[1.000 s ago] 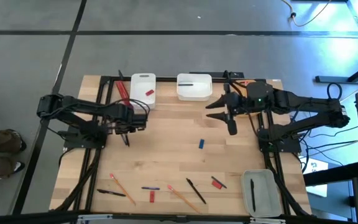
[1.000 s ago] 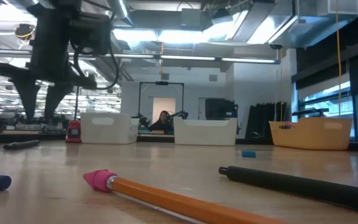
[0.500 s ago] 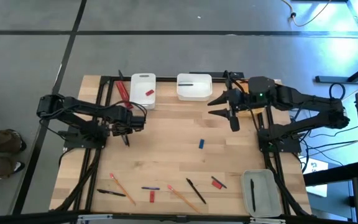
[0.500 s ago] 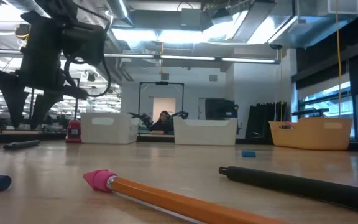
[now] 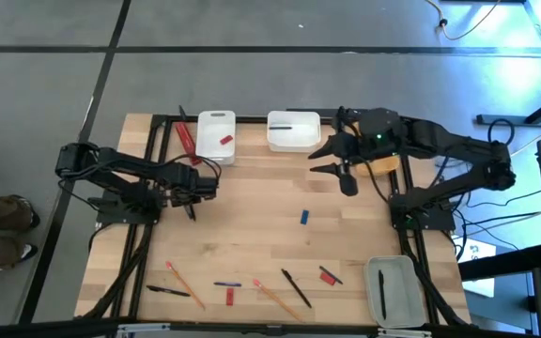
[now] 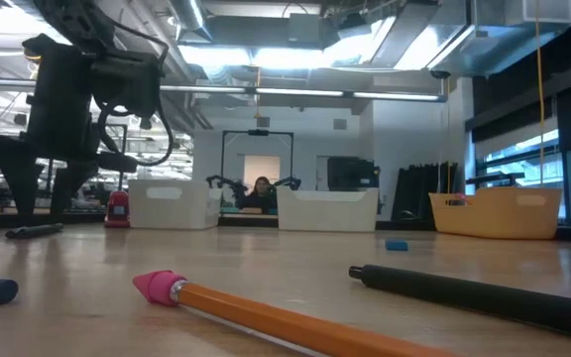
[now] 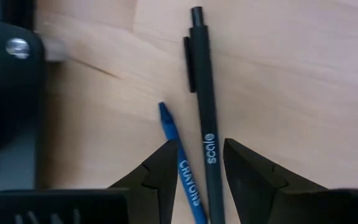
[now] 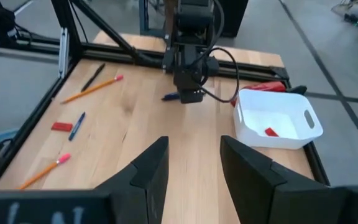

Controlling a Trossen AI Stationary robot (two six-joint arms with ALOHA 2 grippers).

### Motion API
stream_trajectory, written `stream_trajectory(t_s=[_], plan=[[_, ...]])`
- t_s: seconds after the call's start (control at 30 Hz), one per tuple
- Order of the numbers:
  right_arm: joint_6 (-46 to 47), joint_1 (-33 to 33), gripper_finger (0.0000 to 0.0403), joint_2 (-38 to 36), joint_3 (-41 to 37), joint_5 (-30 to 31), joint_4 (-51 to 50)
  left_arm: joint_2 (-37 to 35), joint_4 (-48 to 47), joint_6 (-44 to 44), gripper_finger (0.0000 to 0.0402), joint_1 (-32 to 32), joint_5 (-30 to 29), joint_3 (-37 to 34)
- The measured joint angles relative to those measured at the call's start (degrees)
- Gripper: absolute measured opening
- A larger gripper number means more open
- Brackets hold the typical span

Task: Sort crayons/erasers/pens/pencils in bins
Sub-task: Put the black pen into the gray bin

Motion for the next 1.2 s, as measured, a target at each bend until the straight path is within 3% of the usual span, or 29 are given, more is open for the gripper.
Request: stream_trajectory(t_s=[0.33, 1.2], plan=[[-3.0, -0.2, 0.0147, 3.6, 2.6, 0.0, -2.1, 0.0, 2.7, 0.1, 0.0121, 0.0, -1.6, -0.9], [-2.9, -0.3, 0.0147, 3.6, 2.6, 0.0, -4.9, 0.0, 3.1, 0.0, 0.0121, 0.0, -3.1, -0.9]])
